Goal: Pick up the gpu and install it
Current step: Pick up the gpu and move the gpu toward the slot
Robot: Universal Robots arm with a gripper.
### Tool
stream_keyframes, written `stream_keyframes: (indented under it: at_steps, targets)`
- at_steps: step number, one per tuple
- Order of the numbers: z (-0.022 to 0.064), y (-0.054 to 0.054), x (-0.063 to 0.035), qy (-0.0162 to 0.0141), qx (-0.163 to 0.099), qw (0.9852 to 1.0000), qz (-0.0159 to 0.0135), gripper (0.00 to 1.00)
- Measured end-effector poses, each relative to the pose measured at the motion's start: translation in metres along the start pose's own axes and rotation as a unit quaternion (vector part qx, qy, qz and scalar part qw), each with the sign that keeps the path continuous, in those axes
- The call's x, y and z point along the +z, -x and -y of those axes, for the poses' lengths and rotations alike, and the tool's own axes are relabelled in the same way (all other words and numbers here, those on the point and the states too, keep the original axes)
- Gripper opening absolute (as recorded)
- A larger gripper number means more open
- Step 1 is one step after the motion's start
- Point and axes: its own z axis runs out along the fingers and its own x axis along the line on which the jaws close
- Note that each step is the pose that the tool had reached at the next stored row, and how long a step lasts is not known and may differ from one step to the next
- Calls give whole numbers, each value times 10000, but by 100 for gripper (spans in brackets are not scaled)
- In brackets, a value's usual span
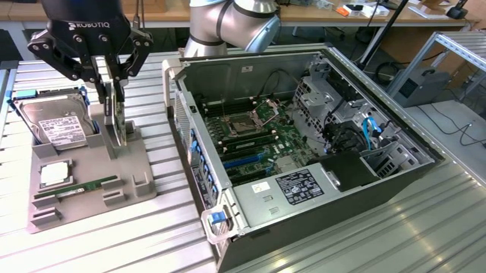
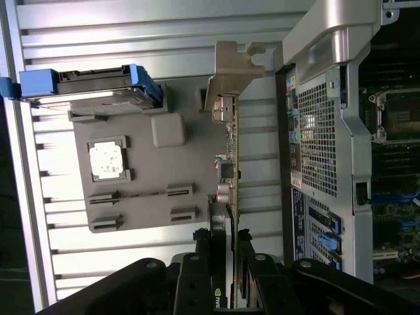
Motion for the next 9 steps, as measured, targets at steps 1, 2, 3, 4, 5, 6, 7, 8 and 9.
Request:
stream_keyframes:
  at_steps: [1, 2, 3, 4, 5, 6, 7, 8, 9]
  targets:
    - [0, 0, -4, 0, 0, 10000, 0, 27]
    - [0, 0, -8, 0, 0, 10000, 0, 27]
    - [0, 0, -11, 0, 0, 10000, 0, 27]
    - [0, 0, -15, 0, 0, 10000, 0, 27]
    - [1, 1, -19, 0, 0, 10000, 0, 27]
    - [1, 1, -23, 0, 0, 10000, 0, 27]
    - [1, 1, -28, 0, 0, 10000, 0, 27]
    - [1, 1, -32, 0, 0, 10000, 0, 27]
    - [1, 1, -37, 0, 0, 10000, 0, 27]
